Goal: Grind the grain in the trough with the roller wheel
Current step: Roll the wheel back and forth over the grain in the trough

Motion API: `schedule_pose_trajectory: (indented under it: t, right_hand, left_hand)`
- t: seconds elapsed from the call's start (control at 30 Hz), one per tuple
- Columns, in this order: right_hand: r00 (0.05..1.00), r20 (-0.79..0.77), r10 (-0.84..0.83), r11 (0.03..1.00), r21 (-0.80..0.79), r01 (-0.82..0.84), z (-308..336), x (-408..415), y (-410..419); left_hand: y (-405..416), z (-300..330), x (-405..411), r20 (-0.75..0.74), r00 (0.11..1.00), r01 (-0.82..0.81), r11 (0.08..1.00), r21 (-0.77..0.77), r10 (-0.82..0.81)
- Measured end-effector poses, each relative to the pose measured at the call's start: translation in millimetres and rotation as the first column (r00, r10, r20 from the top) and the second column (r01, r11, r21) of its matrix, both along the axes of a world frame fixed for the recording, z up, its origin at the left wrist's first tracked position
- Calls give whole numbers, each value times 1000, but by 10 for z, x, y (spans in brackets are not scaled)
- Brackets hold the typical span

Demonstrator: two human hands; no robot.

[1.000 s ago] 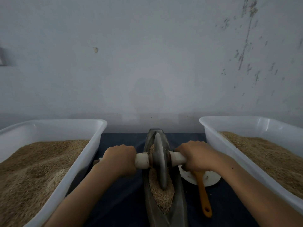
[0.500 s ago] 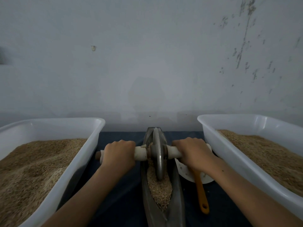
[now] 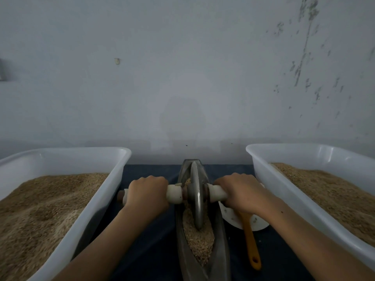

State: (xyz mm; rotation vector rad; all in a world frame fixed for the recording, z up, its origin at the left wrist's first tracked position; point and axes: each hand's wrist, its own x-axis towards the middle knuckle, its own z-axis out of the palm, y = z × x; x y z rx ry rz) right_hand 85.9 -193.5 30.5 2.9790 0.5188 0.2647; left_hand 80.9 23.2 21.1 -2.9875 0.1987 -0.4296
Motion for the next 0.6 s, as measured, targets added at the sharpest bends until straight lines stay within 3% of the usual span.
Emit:
schedule_pose_trajectory:
  t: [0.1, 0.17, 0.43, 0.6]
  right_hand:
    - [988, 152, 3, 998, 63, -13, -72, -4, -1]
    - [987, 160, 11, 997, 75, -23, -89, -2, -13]
    - [988, -152, 16, 999, -41, -22, 74, 3, -45]
    - [992, -123, 19, 1000, -20, -22, 39, 12, -51]
  left_hand:
    - [-15, -22, 4, 68, 998, 8, 1000, -19, -7]
    - [-8, -21, 3, 72, 997, 12, 1000, -16, -10]
    - [38, 42, 6, -105, 994, 44, 998, 42, -39]
    - [39, 27, 10, -106, 994, 21, 999, 42, -17]
